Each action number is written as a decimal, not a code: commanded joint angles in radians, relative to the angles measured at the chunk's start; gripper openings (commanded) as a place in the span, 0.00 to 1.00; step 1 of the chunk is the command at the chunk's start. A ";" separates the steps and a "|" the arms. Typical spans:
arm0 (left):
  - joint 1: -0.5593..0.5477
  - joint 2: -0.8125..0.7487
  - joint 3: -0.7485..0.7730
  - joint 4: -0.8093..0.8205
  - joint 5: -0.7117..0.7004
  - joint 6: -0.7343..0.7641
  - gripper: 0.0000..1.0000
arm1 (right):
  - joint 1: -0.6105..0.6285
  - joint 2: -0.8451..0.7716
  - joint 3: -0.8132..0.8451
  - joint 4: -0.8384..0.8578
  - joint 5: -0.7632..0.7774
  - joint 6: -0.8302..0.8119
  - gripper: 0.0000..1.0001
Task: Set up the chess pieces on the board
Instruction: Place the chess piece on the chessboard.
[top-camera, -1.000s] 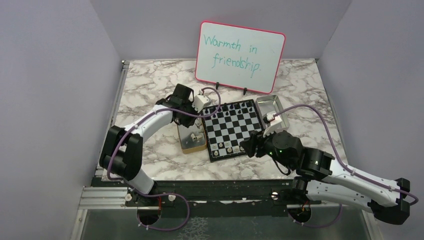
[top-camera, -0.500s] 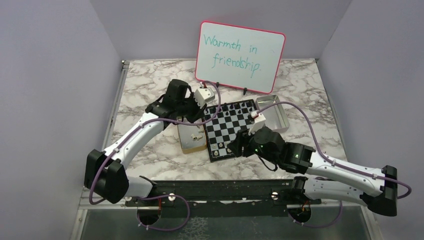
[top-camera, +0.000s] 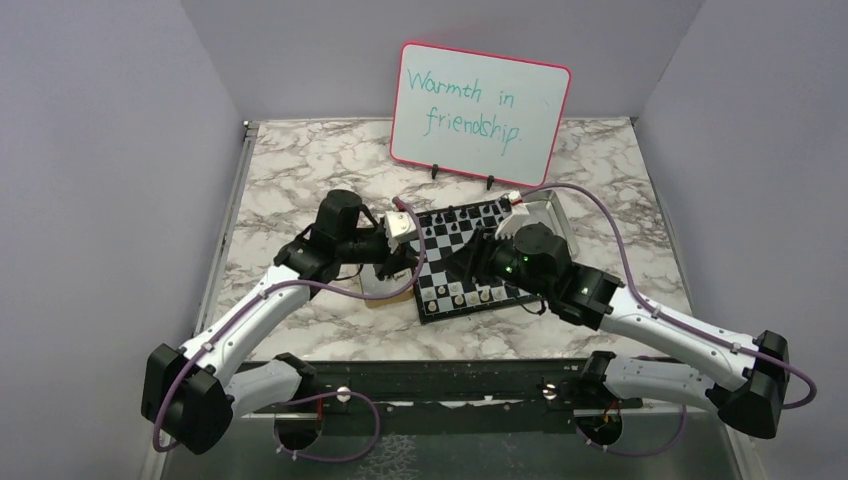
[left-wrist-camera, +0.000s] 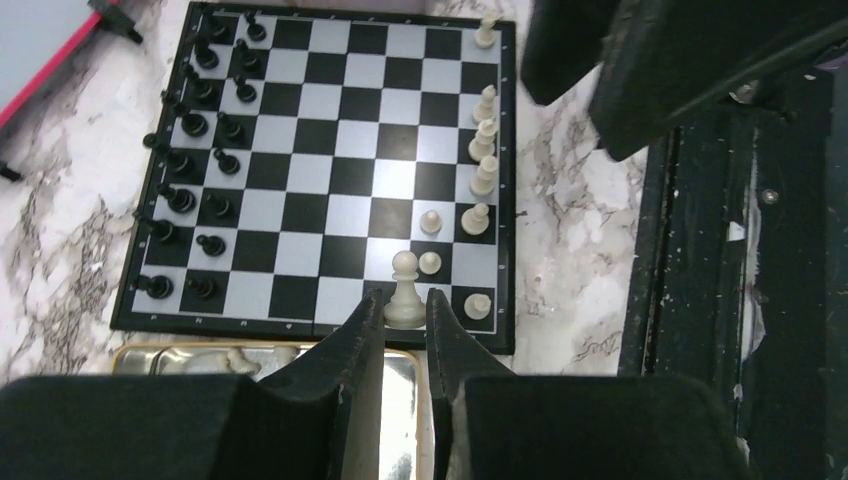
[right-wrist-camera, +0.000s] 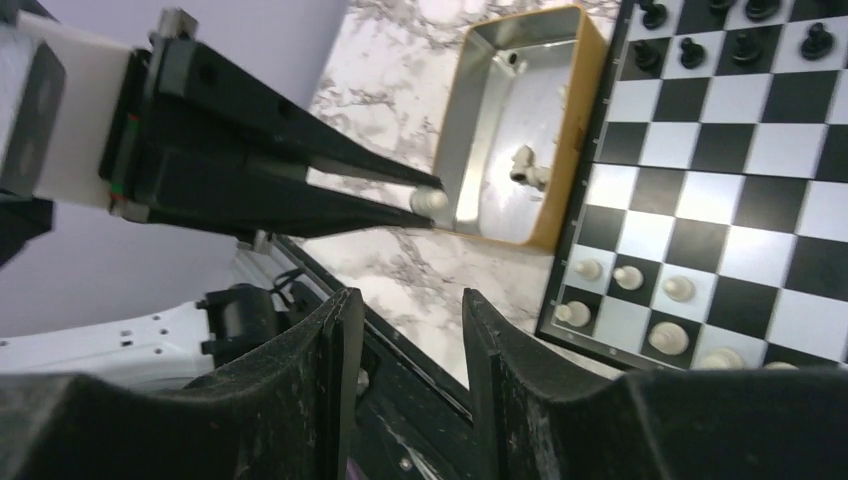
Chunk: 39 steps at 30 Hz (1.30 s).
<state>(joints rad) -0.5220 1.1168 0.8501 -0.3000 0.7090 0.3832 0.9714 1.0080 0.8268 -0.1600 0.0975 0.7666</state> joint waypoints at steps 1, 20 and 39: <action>-0.009 -0.057 -0.033 0.089 0.138 0.037 0.04 | -0.012 0.040 0.012 0.103 -0.127 0.038 0.45; -0.011 -0.119 -0.071 0.114 0.278 0.028 0.00 | -0.026 0.080 -0.044 0.220 -0.135 0.141 0.37; -0.012 -0.126 -0.088 0.116 0.252 0.029 0.00 | -0.030 0.136 -0.057 0.244 -0.226 0.148 0.31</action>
<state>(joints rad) -0.5262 1.0134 0.7795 -0.2062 0.9531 0.4042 0.9470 1.1294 0.7834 0.0692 -0.0803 0.9131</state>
